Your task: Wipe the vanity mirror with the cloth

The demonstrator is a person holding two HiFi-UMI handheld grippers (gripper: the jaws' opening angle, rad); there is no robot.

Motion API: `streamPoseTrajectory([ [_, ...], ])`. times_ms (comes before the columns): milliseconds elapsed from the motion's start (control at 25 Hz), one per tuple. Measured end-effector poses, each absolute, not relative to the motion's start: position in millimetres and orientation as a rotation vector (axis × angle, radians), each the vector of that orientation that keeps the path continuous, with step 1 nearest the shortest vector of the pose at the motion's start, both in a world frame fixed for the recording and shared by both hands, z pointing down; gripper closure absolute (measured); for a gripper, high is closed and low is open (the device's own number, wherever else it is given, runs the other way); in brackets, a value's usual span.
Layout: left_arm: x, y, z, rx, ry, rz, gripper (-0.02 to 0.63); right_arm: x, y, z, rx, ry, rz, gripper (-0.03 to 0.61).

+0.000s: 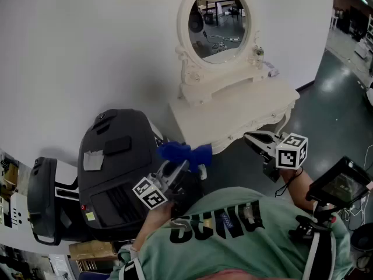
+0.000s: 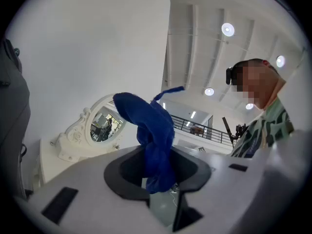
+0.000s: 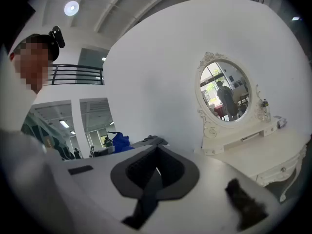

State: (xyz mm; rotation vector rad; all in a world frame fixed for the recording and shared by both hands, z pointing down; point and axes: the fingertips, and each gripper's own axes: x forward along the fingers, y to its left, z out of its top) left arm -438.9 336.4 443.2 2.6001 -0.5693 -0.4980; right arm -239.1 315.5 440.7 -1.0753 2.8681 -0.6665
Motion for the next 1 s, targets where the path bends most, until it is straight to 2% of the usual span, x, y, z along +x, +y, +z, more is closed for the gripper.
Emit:
streamPoseTrajectory([
  [1000,-435,313,442,2.592,-0.532,-0.492,0.483,-223,286,458,-1.099,2.728,-0.843,0.568],
])
